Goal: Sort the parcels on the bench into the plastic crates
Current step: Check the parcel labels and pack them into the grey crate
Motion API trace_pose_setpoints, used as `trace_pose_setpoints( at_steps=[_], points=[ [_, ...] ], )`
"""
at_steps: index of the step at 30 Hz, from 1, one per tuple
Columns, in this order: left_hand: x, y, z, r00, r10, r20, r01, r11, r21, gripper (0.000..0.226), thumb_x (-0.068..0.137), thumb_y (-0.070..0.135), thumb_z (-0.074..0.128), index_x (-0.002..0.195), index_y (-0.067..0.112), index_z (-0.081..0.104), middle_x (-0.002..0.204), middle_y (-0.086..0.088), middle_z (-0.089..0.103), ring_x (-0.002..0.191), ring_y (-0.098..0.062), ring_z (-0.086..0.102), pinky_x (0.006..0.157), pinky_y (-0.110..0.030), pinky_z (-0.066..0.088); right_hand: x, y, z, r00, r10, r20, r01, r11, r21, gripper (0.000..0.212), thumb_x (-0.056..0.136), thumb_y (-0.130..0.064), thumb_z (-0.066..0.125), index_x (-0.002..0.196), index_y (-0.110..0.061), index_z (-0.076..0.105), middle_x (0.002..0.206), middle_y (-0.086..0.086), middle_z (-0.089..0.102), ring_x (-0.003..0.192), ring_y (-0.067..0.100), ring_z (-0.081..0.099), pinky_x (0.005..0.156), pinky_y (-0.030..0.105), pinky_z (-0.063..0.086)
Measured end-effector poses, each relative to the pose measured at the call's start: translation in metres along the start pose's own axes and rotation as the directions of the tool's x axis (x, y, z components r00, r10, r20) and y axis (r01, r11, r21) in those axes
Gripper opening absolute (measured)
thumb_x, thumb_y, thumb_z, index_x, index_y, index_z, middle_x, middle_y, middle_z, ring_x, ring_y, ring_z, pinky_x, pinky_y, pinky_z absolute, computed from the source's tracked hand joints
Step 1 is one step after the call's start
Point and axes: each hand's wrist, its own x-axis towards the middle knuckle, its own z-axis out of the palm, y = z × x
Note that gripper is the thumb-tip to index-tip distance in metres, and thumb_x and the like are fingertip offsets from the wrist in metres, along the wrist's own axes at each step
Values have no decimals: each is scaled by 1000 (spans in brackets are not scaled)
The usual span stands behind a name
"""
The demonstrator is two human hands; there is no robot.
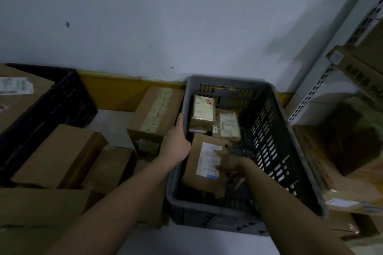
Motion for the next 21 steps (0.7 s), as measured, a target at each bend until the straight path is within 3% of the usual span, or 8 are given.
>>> trace_pose_setpoints(
  at_steps=[5, 7, 9, 11, 13, 16, 21],
  points=[
    [1, 1, -1, 1000, 5, -13, -4, 1000, 31, 91, 93, 4, 53, 158, 27, -7, 147, -11, 45, 110, -28, 58, 87, -45, 55, 22, -2, 4, 977, -158, -139, 155, 987, -32, 56, 102, -12, 51, 153, -20, 29, 134, 20, 57, 112, 38, 65, 90, 52, 57],
    [3, 0, 0, 1000, -2, -7, 2, 1000, 22, 92, 94, 5, 53, 158, 29, -8, 147, -10, 45, 102, -27, 61, 75, -41, 56, 26, -2, 4, 970, -172, -170, 176, 984, 4, 51, 100, -11, 54, 148, -17, 39, 132, 18, 59, 109, 37, 66, 86, 52, 59],
    [5, -1, 1, 1000, -14, 8, 14, 1000, 1, 92, 94, 5, 53, 158, 32, -8, 141, -11, 50, 84, -26, 62, 55, -33, 47, 30, -1, 5, 963, -186, -197, 190, 982, 4, 47, 99, -11, 56, 144, -16, 45, 130, 17, 60, 106, 37, 67, 82, 52, 60],
    [6, -2, 1, 1000, -24, 20, 25, 999, -20, 93, 94, 5, 52, 157, 34, -9, 133, -13, 56, 72, -24, 58, 49, -29, 38, 31, 0, 6, 953, -195, -233, 201, 980, 4, 41, 98, -11, 57, 139, -12, 50, 127, 18, 61, 105, 37, 68, 80, 53, 60],
    [5, -1, 1, 999, -30, 20, 30, 999, -28, 93, 93, 5, 52, 157, 34, -9, 126, -13, 59, 70, -24, 58, 49, -30, 38, 32, 0, 9, 931, -217, -292, 226, 974, -2, 36, 97, -10, 58, 134, -9, 55, 125, 19, 62, 105, 39, 67, 78, 55, 60],
    [5, -2, 3, 999, -33, 9, 33, 999, -26, 94, 92, 4, 52, 157, 35, -8, 126, -15, 59, 85, -34, 63, 54, -38, 46, 33, 1, 12, 898, -260, -354, 266, 963, -31, 29, 97, -12, 58, 126, -9, 58, 118, 17, 64, 104, 39, 67, 77, 56, 60],
    [5, -1, 4, 999, -35, 11, 35, 999, -33, 94, 92, 9, 54, 157, 36, -8, 139, -15, 53, 97, -34, 63, 60, -29, 43, 30, 3, 9, 854, -341, -392, 299, 940, -167, 28, 95, -18, 60, 120, -8, 65, 117, 16, 68, 99, 34, 69, 81, 45, 60]
  ],
)
